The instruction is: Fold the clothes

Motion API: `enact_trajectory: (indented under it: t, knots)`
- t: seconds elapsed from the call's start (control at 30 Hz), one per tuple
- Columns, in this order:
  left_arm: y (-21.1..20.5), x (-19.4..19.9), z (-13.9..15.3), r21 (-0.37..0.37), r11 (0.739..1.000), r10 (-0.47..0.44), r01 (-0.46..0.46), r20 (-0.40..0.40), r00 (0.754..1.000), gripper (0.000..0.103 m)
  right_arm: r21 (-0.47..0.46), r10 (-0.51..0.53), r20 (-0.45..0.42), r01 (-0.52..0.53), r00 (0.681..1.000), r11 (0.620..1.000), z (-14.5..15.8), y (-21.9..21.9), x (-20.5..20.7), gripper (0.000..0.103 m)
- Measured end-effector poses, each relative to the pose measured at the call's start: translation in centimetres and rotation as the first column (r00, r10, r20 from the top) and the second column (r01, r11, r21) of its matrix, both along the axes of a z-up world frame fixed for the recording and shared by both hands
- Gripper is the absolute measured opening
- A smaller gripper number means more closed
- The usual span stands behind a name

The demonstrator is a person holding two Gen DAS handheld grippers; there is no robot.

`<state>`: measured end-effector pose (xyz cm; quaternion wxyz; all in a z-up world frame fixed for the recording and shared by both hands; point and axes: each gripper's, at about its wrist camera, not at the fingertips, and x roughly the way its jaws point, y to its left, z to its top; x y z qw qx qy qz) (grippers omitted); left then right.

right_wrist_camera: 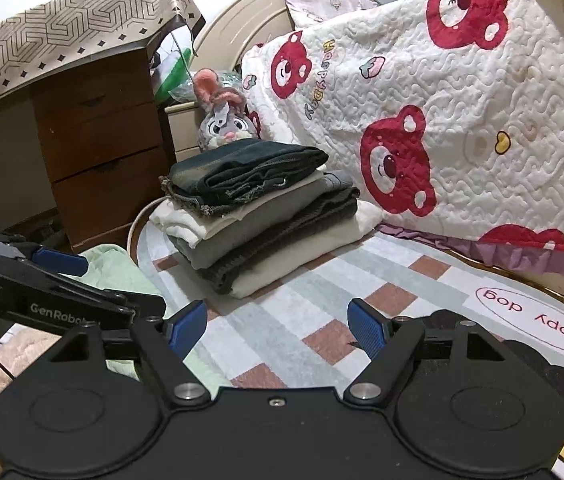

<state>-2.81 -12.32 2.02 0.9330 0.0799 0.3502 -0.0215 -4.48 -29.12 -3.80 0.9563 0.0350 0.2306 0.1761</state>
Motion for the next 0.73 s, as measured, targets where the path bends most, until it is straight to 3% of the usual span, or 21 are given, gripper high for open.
enact_trajectory:
  t: [0.73]
  knots:
    - [-0.65,0.16,-0.77,0.042,0.999,-0.003,0.004,-0.046,0.999,0.103,-0.04,0.0,-0.005,-0.001,1.0,0.999,0.2,0.4,-0.41,0.082]
